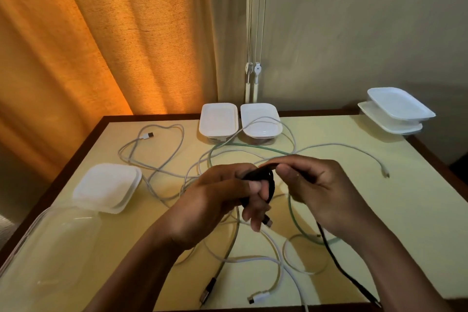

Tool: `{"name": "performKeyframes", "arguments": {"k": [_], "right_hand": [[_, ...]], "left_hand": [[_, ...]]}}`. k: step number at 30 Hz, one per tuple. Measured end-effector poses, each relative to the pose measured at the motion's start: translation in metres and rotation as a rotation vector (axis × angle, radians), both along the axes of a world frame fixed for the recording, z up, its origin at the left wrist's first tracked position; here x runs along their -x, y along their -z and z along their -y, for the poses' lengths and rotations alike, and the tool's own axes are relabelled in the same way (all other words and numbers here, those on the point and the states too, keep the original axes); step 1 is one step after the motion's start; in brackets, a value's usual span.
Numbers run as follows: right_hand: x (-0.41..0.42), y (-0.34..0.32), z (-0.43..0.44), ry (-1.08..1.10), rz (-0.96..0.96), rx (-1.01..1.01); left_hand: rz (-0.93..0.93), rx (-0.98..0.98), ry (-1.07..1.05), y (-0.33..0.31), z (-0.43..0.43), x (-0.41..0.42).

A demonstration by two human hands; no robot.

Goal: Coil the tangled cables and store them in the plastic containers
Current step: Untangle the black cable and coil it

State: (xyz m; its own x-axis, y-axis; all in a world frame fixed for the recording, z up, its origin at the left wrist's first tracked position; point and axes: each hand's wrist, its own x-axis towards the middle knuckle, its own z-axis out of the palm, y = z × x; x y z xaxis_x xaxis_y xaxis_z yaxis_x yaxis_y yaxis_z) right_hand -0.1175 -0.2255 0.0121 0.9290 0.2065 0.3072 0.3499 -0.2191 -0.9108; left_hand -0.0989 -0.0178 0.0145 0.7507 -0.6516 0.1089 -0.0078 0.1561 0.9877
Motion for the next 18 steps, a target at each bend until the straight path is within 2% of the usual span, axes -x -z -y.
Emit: {"name": "performKeyframes", "arguments": {"k": [2,7,11,14,18], "right_hand": [[0.002,-0.001,-0.004,-0.060,-0.081,-0.054],[0.004,-0.003,-0.007,-0.058,-0.091,-0.071],[0.005,-0.004,-0.007,0.033,-0.012,0.029],[0.005,-0.001,-0.007,0.114,0.074,0.177],[0.005,-0.003,-0.002,0.123,0.028,0.124]], "left_hand": [[-0.086,0.103,-0.007,-0.001,0.004,0.001],[-0.211,0.199,0.039,0.000,0.003,0.001],[-0.206,0.202,-0.165,0.006,0.007,0.001],[-0.176,0.120,-0.290,0.008,0.006,0.001],[-0.161,-0.084,-0.199,0.006,-0.006,-0.002]]}}
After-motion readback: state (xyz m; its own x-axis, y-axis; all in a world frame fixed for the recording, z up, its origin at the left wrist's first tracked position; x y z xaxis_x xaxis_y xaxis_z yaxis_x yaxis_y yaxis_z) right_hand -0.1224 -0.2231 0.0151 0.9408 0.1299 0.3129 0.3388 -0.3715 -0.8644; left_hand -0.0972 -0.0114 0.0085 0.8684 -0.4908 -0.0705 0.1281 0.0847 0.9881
